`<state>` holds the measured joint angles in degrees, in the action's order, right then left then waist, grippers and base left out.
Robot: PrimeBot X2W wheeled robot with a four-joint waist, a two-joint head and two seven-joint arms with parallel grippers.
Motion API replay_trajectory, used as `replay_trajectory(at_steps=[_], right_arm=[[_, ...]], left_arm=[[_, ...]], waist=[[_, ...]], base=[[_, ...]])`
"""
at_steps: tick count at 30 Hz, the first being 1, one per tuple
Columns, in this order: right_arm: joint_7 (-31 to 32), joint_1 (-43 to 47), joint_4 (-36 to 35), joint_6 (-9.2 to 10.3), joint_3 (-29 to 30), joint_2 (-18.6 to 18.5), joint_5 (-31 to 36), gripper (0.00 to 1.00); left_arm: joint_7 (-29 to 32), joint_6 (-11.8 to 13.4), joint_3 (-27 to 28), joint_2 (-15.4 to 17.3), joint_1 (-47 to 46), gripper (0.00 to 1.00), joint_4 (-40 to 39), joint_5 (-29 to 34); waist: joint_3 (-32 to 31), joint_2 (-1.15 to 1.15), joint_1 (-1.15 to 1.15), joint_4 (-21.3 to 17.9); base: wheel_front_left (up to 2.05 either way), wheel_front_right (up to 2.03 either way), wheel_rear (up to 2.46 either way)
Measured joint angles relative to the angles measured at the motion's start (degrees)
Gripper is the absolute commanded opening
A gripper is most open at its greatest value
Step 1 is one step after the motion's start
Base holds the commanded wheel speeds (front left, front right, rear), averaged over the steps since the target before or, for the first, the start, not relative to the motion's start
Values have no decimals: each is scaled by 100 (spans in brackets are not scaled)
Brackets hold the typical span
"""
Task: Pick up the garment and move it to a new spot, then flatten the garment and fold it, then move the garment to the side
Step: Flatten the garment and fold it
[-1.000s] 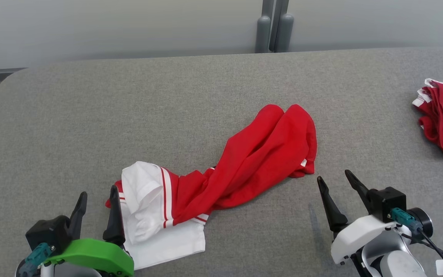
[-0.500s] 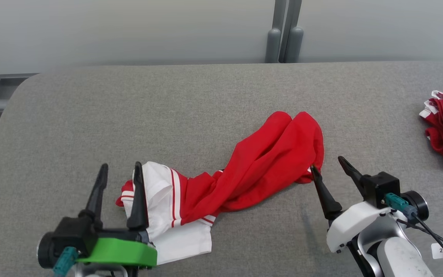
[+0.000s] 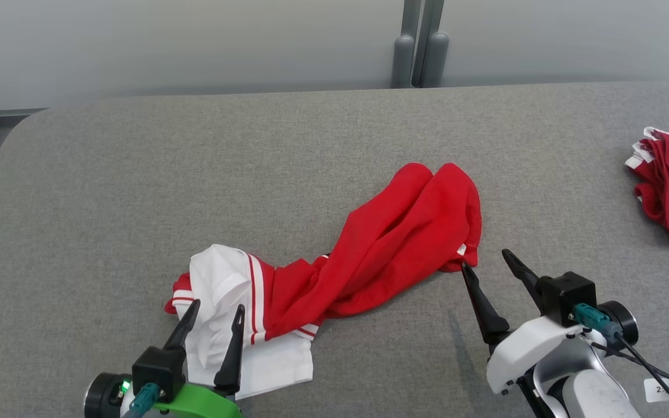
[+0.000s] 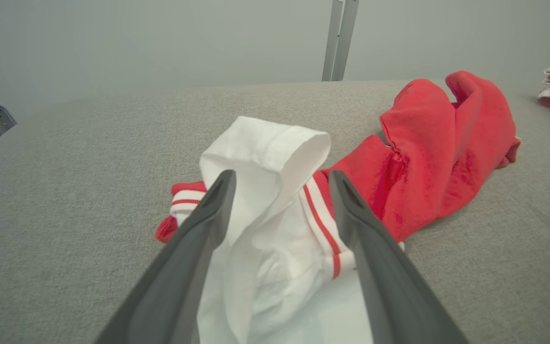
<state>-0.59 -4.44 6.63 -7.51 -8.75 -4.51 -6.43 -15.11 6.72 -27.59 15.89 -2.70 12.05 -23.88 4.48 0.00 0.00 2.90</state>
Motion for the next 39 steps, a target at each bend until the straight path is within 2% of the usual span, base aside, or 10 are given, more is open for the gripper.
replay_trajectory(at_steps=[7,8,9,17,23,29,39], right_arm=[[-53,-25,-18,0,-34,29,1,100],[-55,-32,-14,0,-37,33,1,100],[-62,-36,-10,0,-36,35,1,100],[-123,-82,21,0,-30,47,1,100],[-136,-205,-22,0,-11,46,16,100],[-135,-444,-84,0,-98,51,35,100],[-203,-714,-77,0,-141,27,60,100]], left_arm=[[16,-60,-30,13,-427,100,471,100],[16,-36,-19,21,-476,36,502,144],[16,-22,9,23,-519,0,505,149],[19,-34,140,154,-953,0,514,176],[191,-121,324,360,-1879,0,610,209],[304,-218,510,514,-2964,0,1050,250],[394,-218,633,731,-4389,0,2016,420]], waist=[[157,0,0,-125],[180,0,0,-141],[201,0,0,-157],[346,0,0,-250],[544,0,0,-293],[872,0,0,-396],[1532,0,0,-736]], base=[[0,0,0],[0,0,0],[0,0,0],[0,0,0],[0,0,0],[0,0,0],[0,0,0]])
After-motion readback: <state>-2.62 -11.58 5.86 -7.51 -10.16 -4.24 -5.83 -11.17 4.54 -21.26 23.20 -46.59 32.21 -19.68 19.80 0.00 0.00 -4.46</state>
